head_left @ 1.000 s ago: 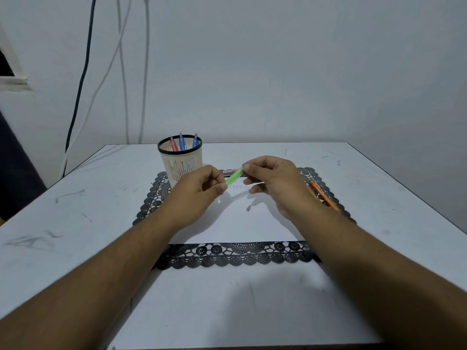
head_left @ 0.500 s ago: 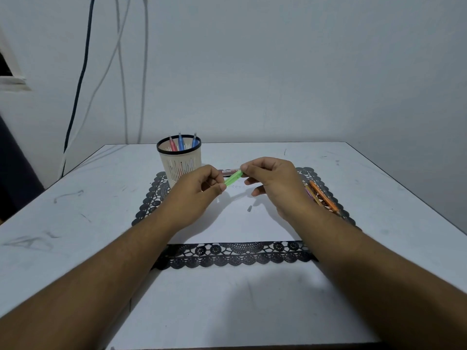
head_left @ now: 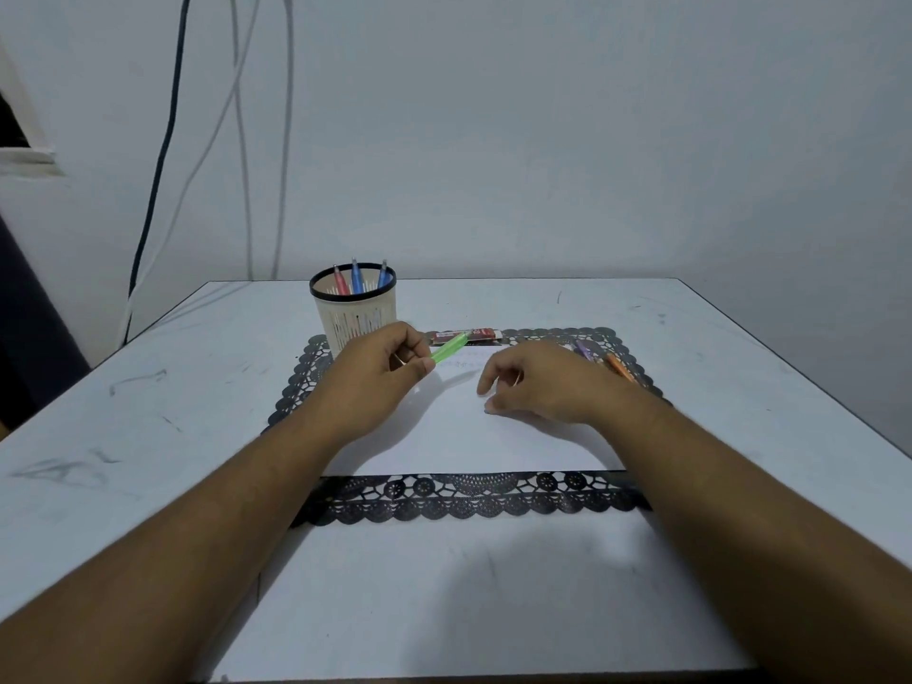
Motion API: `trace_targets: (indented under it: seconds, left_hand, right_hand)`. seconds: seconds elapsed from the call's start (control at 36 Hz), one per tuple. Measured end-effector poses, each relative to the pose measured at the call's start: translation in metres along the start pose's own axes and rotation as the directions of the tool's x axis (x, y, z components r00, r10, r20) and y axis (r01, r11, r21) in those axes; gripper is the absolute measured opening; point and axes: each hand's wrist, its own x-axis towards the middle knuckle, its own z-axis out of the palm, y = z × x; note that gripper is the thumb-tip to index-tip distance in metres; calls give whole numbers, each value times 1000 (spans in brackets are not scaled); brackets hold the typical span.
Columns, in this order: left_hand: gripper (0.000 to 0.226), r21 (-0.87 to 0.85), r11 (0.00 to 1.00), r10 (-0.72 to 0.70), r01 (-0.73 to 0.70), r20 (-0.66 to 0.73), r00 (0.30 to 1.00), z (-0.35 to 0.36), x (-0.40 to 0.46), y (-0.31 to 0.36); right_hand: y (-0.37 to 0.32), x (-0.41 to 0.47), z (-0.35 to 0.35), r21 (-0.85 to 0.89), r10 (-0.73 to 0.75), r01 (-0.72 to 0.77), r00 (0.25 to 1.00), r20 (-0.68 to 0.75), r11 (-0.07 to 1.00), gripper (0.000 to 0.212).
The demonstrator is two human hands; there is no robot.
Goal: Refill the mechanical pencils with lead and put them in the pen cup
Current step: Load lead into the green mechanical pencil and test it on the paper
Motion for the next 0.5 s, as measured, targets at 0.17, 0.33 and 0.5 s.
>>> trace_targets:
  seconds: [0.17,0.33,0.5]
  left_hand:
    - [9,30,1000,7,-7,8,1000,1,-1,2]
    - [9,37,999,3,-3,15,1000,1,-2,3]
    - [10,29,1000,2,-3,20,1000,1,-1,4]
  right_hand:
    - [0,0,3,11,-43,43,999,23,999,4]
    - [-2,1,5,-118,-44,47,999,25,992,6]
    - [2,4,1,112,-43,61,988,-150,992,14]
